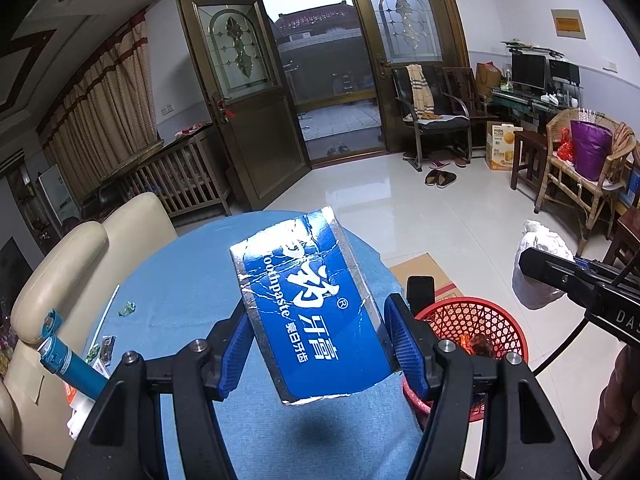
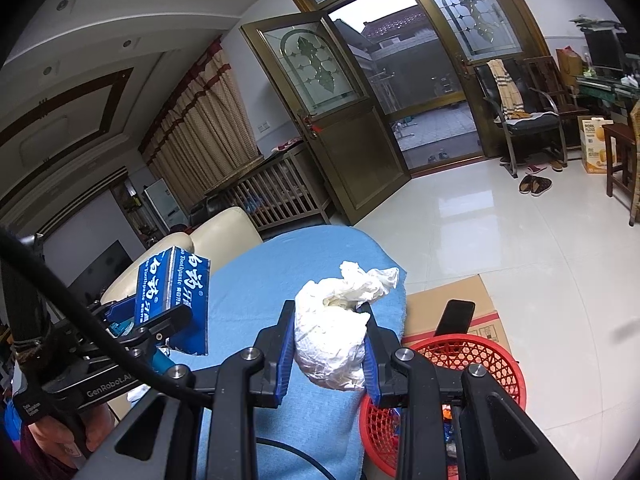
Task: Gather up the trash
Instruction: 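Carry the tissue in the right tool while the left tool carries the blue box to the basket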
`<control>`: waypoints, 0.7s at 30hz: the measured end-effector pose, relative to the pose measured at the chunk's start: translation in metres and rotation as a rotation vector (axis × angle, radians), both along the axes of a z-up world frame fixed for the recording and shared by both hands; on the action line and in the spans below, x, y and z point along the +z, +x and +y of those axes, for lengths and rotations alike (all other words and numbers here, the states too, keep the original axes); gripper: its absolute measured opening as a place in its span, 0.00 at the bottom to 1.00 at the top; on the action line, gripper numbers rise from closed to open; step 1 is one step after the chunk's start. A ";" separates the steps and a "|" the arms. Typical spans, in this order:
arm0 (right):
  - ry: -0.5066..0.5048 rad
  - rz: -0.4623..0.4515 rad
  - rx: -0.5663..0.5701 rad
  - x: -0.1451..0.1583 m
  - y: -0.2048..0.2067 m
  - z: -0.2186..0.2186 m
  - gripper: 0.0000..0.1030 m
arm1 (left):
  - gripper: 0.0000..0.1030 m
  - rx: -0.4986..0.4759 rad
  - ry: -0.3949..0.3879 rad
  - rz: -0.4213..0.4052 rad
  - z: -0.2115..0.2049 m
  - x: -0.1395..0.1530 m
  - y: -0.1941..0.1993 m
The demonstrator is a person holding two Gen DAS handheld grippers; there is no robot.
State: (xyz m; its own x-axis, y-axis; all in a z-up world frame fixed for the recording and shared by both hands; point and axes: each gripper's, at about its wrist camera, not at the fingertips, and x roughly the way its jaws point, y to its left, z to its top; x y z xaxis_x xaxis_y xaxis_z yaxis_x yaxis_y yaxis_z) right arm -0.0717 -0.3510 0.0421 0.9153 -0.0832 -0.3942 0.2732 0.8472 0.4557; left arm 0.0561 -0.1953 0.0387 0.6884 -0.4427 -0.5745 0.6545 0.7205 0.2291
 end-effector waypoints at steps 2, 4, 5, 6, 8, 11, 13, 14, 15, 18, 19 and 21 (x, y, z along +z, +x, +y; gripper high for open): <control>0.004 0.002 0.000 0.000 0.000 -0.001 0.30 | 0.64 -0.005 0.003 0.006 0.000 -0.001 0.001; 0.005 0.004 -0.002 0.000 -0.001 -0.002 0.30 | 0.64 -0.009 0.008 0.007 -0.001 -0.002 0.002; 0.008 0.004 -0.003 0.000 -0.002 -0.002 0.30 | 0.64 -0.011 0.009 0.006 0.000 -0.001 0.003; 0.010 0.005 -0.004 0.000 -0.002 -0.003 0.30 | 0.64 -0.013 0.010 0.008 0.000 -0.001 0.004; 0.013 0.006 -0.008 -0.001 -0.002 -0.004 0.30 | 0.64 -0.016 0.012 0.012 -0.001 -0.002 0.005; 0.021 0.008 -0.011 -0.001 -0.003 -0.007 0.30 | 0.64 -0.022 0.018 0.013 -0.002 -0.003 0.006; 0.023 0.012 -0.014 -0.001 -0.003 -0.008 0.30 | 0.64 -0.026 0.021 0.017 -0.003 -0.004 0.006; 0.026 0.012 -0.015 -0.001 -0.003 -0.009 0.30 | 0.64 -0.027 0.024 0.018 -0.004 -0.005 0.006; 0.030 0.014 -0.014 -0.002 -0.003 -0.010 0.30 | 0.64 -0.029 0.026 0.017 -0.004 -0.005 0.006; 0.035 0.015 -0.017 -0.003 -0.004 -0.011 0.30 | 0.64 -0.035 0.031 0.020 -0.005 -0.007 0.006; 0.036 0.015 -0.017 -0.003 -0.004 -0.012 0.30 | 0.64 -0.036 0.032 0.021 -0.006 -0.007 0.007; 0.037 0.015 -0.019 -0.004 -0.005 -0.013 0.30 | 0.64 -0.039 0.036 0.021 -0.007 -0.007 0.007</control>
